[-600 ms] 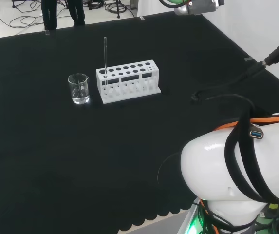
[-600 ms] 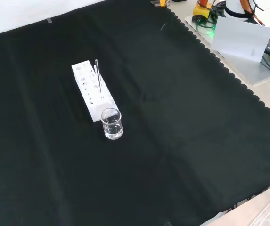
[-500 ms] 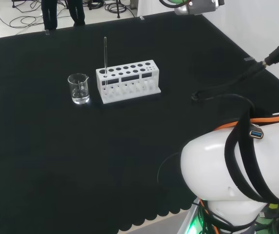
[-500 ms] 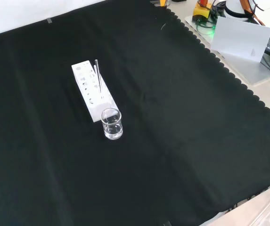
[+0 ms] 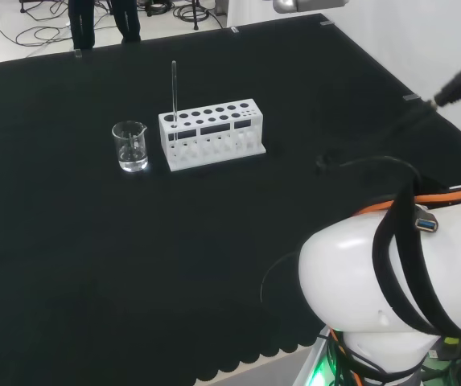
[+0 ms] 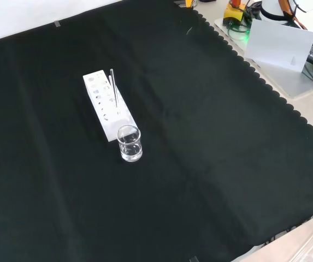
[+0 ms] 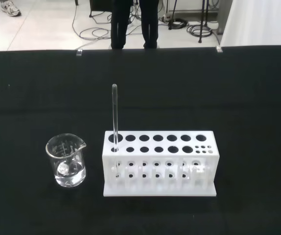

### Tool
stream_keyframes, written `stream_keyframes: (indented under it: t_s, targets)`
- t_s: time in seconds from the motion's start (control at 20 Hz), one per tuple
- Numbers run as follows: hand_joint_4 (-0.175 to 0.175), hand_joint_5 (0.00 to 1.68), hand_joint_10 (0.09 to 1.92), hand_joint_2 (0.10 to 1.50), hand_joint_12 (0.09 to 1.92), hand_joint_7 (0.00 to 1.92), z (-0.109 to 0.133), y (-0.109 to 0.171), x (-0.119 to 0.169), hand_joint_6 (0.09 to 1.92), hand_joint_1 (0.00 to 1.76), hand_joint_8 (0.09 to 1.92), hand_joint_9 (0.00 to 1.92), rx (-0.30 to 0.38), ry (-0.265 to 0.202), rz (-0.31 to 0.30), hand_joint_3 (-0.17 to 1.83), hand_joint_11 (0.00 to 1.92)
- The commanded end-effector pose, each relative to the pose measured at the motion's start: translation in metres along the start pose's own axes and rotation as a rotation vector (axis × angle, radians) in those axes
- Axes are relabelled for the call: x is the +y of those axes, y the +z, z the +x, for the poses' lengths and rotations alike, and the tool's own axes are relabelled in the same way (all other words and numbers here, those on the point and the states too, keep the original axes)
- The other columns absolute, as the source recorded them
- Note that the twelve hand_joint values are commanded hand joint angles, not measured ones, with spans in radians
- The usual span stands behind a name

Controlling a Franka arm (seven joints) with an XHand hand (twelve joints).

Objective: Take the glass rod from the white test tube rack.

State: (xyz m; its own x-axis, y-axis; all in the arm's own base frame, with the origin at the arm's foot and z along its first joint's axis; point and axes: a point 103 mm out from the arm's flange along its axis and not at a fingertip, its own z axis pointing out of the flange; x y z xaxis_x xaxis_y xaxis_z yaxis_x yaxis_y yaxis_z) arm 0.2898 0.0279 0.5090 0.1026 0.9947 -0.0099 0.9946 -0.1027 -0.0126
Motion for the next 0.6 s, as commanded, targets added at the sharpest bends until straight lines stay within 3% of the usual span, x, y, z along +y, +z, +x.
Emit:
stream_keyframes:
  t_s: [0.05, 0.6]
  targets:
    - [-0.043, 0.02, 0.86, 1.08, 1.47, 0.0, 0.018, -0.02, -0.051, 0.09, 0.44, 0.45, 0.0, -0.026, 0.04, -0.029, -0.06, 0.0]
    - [-0.052, 0.05, 0.88, 1.09, 1.52, 0.0, 0.007, -0.007, -0.036, 0.09, 0.46, 0.65, 0.1, -0.018, 0.037, -0.019, -0.07, 0.07]
